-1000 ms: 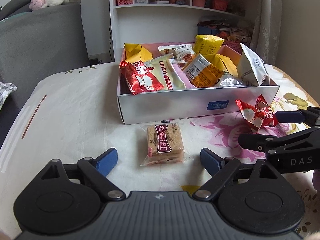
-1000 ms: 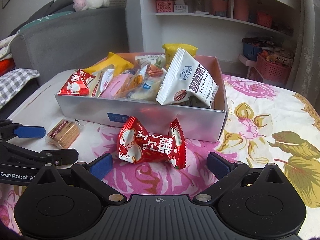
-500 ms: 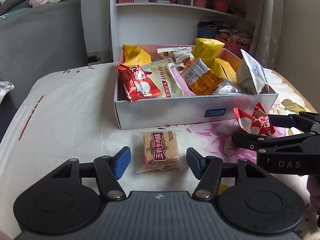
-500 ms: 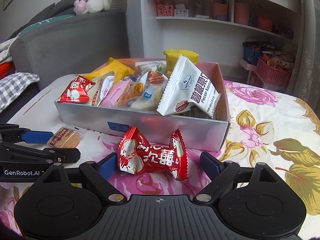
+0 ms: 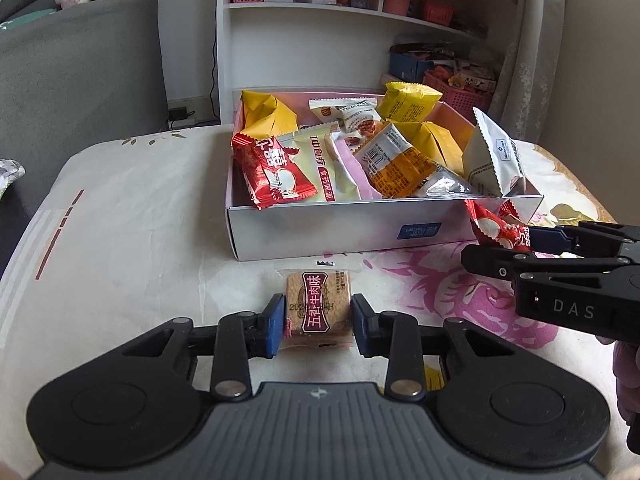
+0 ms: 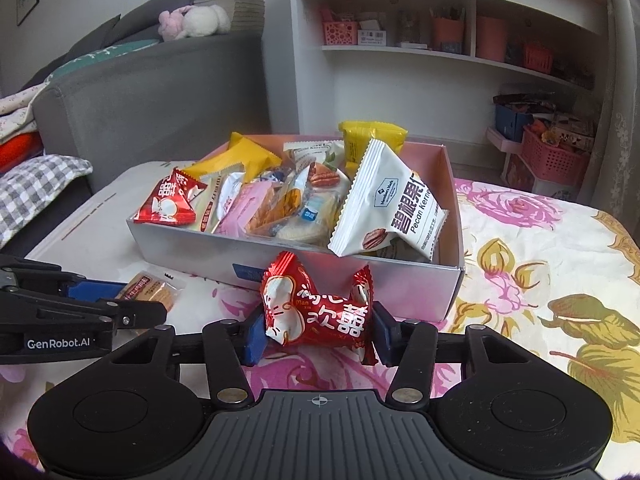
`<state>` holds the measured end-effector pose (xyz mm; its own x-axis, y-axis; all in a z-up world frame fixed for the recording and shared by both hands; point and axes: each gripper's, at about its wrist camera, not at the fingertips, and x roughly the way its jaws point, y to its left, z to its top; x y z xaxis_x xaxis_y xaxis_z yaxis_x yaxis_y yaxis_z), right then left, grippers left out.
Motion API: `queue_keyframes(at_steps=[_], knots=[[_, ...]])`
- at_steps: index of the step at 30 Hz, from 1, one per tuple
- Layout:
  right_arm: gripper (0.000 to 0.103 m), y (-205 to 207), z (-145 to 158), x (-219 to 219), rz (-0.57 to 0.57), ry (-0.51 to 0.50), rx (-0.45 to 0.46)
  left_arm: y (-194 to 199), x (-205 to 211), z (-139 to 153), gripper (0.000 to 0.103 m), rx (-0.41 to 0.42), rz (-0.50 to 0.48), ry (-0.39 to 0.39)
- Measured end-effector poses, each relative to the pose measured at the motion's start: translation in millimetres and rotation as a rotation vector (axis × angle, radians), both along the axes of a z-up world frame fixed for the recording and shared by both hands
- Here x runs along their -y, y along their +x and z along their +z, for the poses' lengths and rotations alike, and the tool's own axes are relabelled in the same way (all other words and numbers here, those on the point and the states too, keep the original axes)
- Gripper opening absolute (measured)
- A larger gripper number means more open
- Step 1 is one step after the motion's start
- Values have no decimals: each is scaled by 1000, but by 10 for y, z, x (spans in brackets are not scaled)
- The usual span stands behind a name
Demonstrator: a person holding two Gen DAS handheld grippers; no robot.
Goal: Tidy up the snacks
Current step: 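Carry the wafer pack and red candy into the box and open both tools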
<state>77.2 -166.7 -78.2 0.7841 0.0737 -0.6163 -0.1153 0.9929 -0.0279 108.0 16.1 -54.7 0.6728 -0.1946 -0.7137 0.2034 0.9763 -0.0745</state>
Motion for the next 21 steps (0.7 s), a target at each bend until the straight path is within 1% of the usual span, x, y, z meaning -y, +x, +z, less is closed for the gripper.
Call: queue_keyframes(at_steps=[4,11,16,21], knots=[[50,-16,62,31,5,27,1,-8,-25,69,32,15,-8,-8],[49,-75,213,42,19,82,15,-26,-69,204,32,33,-5,-58],[49,-117,379,31,22,124,55,-26,-75,320,32,68,-9,-88],[49,-84,555,119,-17,167,105,22,-70,360,32,81,4,-120]])
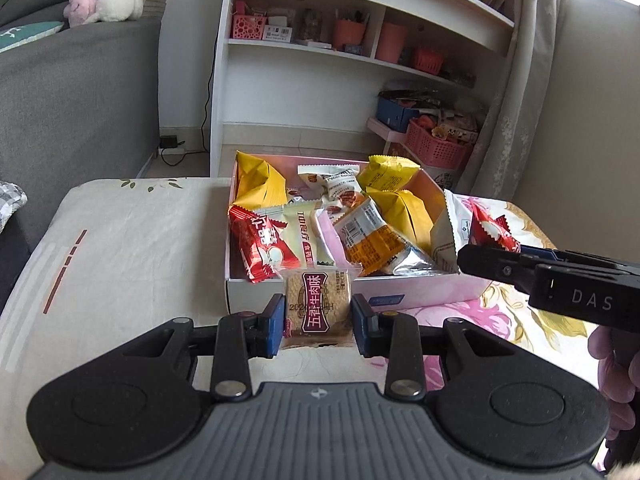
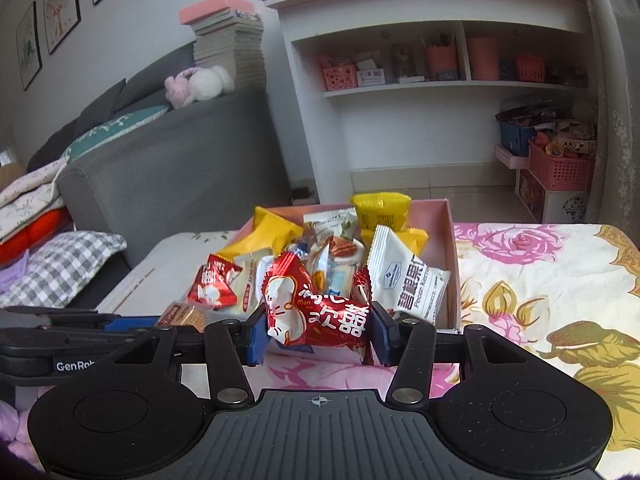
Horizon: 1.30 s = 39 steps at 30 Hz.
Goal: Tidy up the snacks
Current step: 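Carry the wafer pack and red candy into the box and open both tools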
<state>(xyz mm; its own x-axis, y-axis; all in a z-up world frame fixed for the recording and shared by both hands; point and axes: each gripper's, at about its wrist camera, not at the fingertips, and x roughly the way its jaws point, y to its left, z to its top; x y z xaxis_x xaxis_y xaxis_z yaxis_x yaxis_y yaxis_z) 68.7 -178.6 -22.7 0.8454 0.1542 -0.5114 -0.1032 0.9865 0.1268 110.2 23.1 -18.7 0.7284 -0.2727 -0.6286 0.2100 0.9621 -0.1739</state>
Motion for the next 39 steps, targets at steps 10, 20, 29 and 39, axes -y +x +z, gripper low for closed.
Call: queue_keyframes(at_steps=[10,20,29,39], knots=[[49,227,90,194,-105,47,34,181,178,4,32,16,34,-42],[49,580,-18,219,-126,114,13,345,374,-77,32,30,20,-57],[50,764,-131,73,-81,102,-7,449,398,-191,32,23,23,-34],[64,744,-112,90,-89,118,-6,439,366,-185,34,19,48,-38]])
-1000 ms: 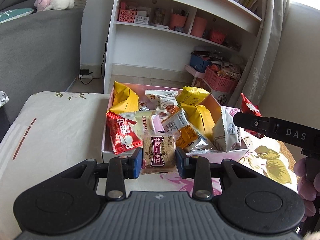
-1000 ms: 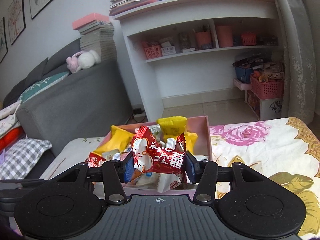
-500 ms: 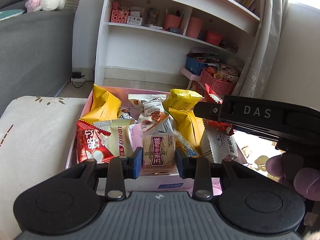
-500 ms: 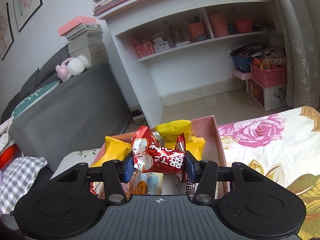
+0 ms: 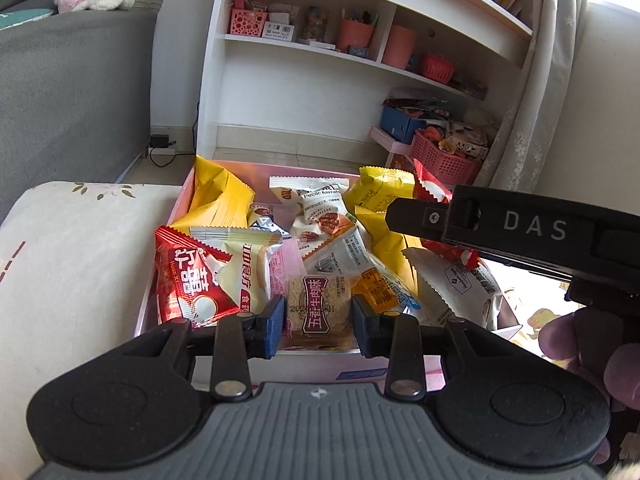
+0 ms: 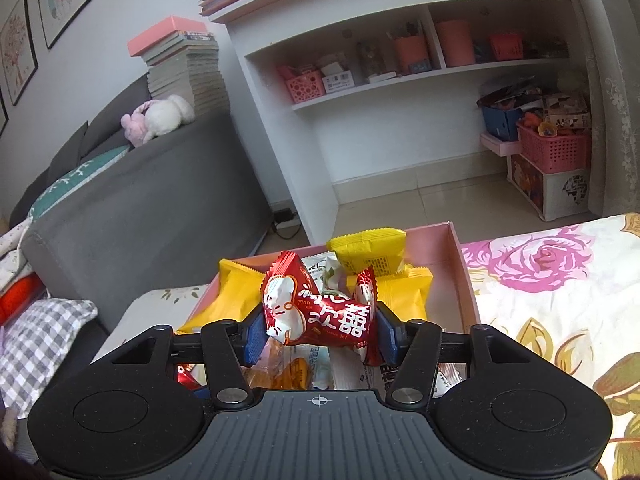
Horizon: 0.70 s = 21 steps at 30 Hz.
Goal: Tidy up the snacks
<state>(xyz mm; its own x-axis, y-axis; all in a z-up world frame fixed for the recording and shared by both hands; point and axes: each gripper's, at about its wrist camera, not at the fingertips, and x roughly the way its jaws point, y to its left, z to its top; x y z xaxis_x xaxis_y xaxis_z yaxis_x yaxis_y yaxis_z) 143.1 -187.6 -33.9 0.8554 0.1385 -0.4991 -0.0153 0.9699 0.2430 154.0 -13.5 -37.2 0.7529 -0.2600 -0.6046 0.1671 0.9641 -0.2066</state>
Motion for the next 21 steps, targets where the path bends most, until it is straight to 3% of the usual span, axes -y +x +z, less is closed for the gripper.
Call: queue_keyframes(at_steps=[2,6,13,17,21], knots=[[74,-27,32,12,3,27,15,-17,23,17,53,3,5,7],[80,-78,116,6,13,37,37,-57,64,56,63,15,-13,16],[92,-207,176,44,15,-8,38,-187,49,167,91,28,-31,17],[95,-332,187,91,20,-43,21,-302,-12,207,99,28,-51,24],[97,-513,213,153,29,-68,9,-418,-83,218,101,19,-52,59]])
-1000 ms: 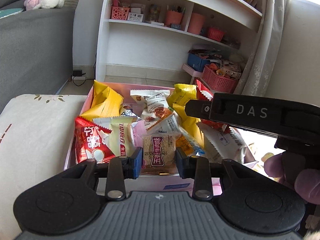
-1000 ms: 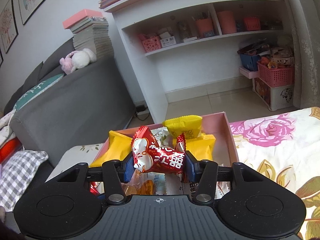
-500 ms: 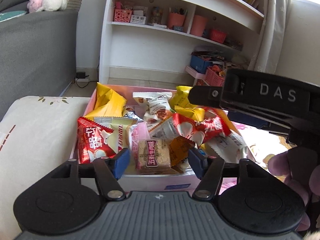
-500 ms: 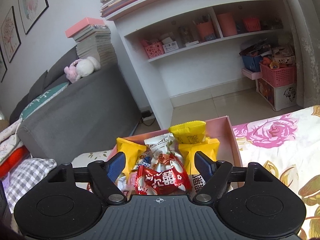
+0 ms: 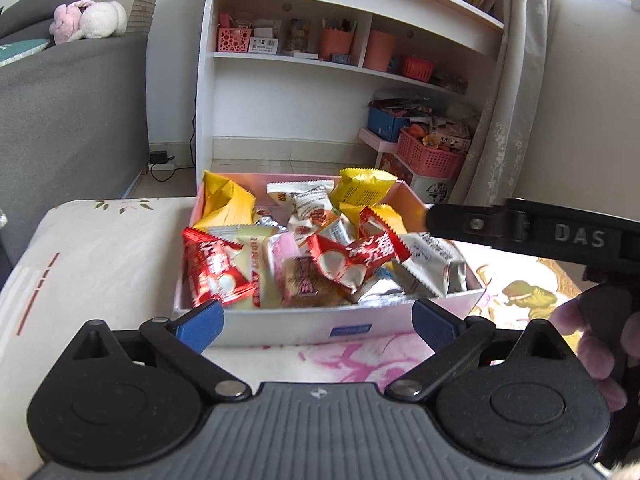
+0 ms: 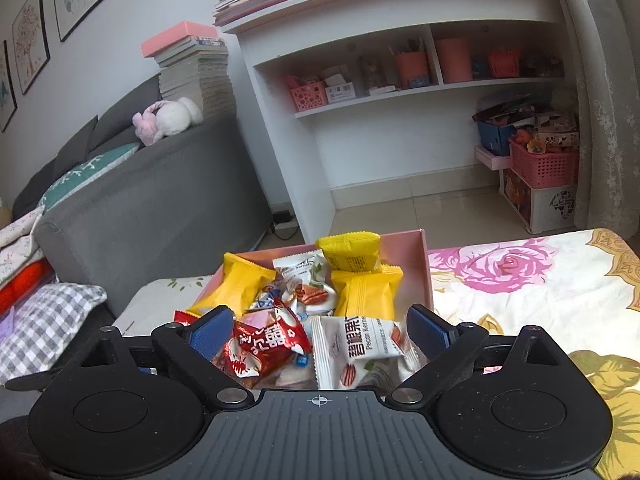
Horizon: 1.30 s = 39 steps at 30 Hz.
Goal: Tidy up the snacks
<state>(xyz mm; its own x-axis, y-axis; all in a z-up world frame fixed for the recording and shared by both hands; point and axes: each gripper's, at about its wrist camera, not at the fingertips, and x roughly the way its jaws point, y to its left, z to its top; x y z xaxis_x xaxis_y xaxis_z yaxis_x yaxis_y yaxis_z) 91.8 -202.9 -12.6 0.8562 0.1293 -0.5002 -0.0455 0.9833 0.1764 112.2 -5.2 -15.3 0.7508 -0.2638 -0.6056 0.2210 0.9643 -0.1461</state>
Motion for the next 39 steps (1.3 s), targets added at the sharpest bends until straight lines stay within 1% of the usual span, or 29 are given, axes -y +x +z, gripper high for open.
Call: queue_keyframes(at_steps=[4,12,18,22,24,34,39], knots=[[99,-193,20,36,7,-38,-11,-125,-85,29,103,-5,35,22],[99,-533,11,4,-17,-111,-76,-354,-165,87,103,-67,112,77],[99,-730,-13,-100,-46,-110,-145,-502,-215,131,103,-101,152,72],[99,-818,-17,-181,-60,-128,-171,-577,-167,134,103,-111,168,115],[99,-844,-22,-230,-66,-145,-179,-599,-144,123,103,-121,182,141],[99,-828,-98,-370,-82,-177,-225,-631,-121,95,103,-162,239,187],[99,-782,-147,-397,-92,-172,-250,-611,-122,71,103,-189,241,189]])
